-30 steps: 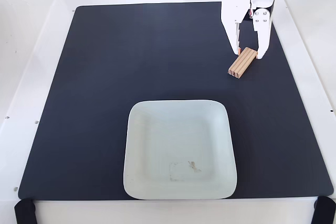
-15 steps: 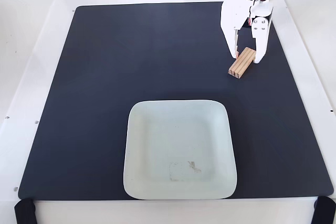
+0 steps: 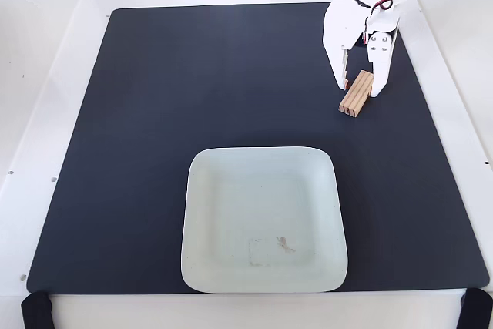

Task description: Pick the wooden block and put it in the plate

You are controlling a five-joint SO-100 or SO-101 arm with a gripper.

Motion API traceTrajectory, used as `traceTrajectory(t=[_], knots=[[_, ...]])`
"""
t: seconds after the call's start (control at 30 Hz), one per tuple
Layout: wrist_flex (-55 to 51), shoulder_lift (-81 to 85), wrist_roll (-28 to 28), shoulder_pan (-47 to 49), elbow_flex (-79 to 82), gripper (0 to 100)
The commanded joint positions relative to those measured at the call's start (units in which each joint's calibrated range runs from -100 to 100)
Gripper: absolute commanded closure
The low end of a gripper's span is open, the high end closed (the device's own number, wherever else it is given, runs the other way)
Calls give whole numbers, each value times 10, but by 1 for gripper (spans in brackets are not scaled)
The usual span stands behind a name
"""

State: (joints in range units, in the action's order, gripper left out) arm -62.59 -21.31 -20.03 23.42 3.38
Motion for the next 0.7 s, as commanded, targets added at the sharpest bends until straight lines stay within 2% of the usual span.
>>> traceTrajectory(t=[0.0,0.4,0.57,0.67], knots=[[3,1,0,-7,-24,83],[3,0,0,-9,-24,84],[3,0,0,-9,-23,96],[3,0,0,-9,-23,95]])
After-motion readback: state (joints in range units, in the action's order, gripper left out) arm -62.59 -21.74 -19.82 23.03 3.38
